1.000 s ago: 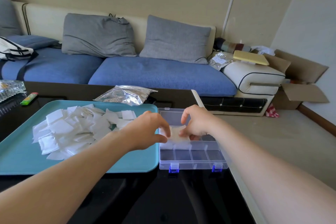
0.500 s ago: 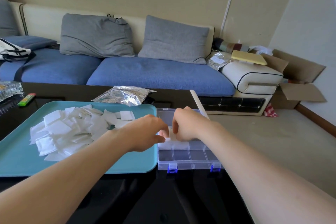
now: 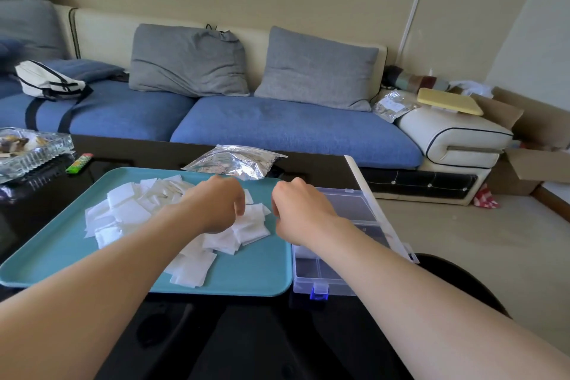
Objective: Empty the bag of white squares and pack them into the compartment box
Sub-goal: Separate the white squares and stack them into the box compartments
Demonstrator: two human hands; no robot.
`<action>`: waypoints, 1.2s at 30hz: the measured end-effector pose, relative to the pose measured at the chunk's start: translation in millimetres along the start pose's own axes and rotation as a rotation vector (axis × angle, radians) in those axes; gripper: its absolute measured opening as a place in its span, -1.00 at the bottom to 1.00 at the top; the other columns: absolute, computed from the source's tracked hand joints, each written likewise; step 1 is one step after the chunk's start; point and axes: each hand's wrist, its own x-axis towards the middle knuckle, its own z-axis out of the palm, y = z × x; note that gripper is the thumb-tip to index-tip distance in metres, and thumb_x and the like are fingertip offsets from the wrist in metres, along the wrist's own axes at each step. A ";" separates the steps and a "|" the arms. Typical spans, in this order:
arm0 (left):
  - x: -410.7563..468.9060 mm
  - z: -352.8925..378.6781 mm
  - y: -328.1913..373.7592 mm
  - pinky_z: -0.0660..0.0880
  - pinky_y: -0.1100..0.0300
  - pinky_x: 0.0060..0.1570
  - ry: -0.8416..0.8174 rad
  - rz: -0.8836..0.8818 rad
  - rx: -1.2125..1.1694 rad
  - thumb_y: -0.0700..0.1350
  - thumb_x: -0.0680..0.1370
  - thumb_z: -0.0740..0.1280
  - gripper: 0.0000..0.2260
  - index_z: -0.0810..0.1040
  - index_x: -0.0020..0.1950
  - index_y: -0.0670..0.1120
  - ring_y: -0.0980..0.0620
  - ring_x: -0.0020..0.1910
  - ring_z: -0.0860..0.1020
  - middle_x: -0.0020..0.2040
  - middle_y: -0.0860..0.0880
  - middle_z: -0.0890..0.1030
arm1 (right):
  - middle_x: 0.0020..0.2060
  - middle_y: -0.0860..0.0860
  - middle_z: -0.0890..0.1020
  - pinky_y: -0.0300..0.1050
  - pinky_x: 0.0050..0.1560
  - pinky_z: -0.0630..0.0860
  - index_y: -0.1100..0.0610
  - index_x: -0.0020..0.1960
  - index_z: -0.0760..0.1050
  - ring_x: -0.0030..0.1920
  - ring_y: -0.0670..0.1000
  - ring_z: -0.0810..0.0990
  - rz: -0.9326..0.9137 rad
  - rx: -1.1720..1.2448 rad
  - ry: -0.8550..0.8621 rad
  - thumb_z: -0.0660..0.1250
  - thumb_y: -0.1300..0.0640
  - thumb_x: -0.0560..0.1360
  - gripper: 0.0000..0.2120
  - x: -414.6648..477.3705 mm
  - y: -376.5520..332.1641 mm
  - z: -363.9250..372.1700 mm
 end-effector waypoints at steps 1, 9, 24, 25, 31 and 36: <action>-2.1 -0.9 -2.0 0.60 0.07 -0.01 -0.040 -0.003 0.034 -0.19 0.53 0.34 -0.72 0.56 -0.19 0.23 -0.02 0.06 0.60 0.03 0.08 0.59 | 0.07 0.13 0.51 0.01 -0.12 0.46 0.15 0.13 0.55 -0.04 0.22 0.53 -0.017 0.000 -0.007 0.40 0.29 0.51 -0.80 3.5 -1.9 5.0; 0.5 0.5 -10.9 0.50 0.06 0.17 -0.113 0.066 0.098 0.25 0.45 0.54 -0.61 0.65 0.11 0.01 -0.03 0.19 0.49 0.14 0.01 0.52 | 0.07 0.16 0.57 -0.01 -0.14 0.43 0.17 0.17 0.46 0.10 0.27 0.60 -0.066 0.023 -0.031 0.39 0.16 0.53 -0.75 25.5 -23.4 28.6; 4.5 2.1 -22.1 0.48 0.10 0.13 -0.070 0.060 -0.025 0.05 0.46 0.59 -0.58 0.58 0.26 0.02 0.00 0.19 0.48 0.15 0.07 0.62 | -0.16 0.04 0.50 0.00 -0.10 0.29 0.11 0.24 0.56 -0.04 0.22 0.55 -0.180 -0.127 -0.018 0.28 0.34 0.55 -0.68 41.9 -26.4 36.1; 3.9 0.9 -21.3 0.50 0.07 0.16 -0.054 0.063 -0.032 0.03 0.48 0.57 -0.61 0.59 0.26 0.03 -0.02 0.21 0.50 0.16 0.06 0.62 | -0.13 0.07 0.54 0.00 -0.11 0.31 0.13 0.22 0.56 -0.01 0.24 0.57 -0.183 -0.111 0.012 0.28 0.34 0.54 -0.70 42.4 -25.7 35.5; 8.0 -9.5 -20.6 0.45 0.11 0.03 0.114 0.062 -0.160 -0.09 0.60 0.41 -0.89 0.63 0.12 -0.04 -0.10 0.08 0.57 0.03 -0.01 0.65 | 0.18 0.13 0.62 0.15 0.14 0.56 0.15 0.32 0.55 0.20 0.20 0.57 -0.114 0.273 0.204 0.26 0.40 0.54 -0.60 47.2 -19.1 32.0; 4.5 -18.1 -17.9 0.61 0.09 -0.07 0.242 -0.064 -0.690 -0.14 0.62 0.43 -0.95 0.63 0.07 -0.08 -0.05 -0.11 0.63 -0.09 -0.01 0.67 | 0.04 0.06 0.68 -0.20 -0.22 0.40 0.12 0.27 0.63 -0.01 0.09 0.59 0.033 0.595 0.231 0.18 0.31 0.65 -0.68 42.8 -12.2 21.4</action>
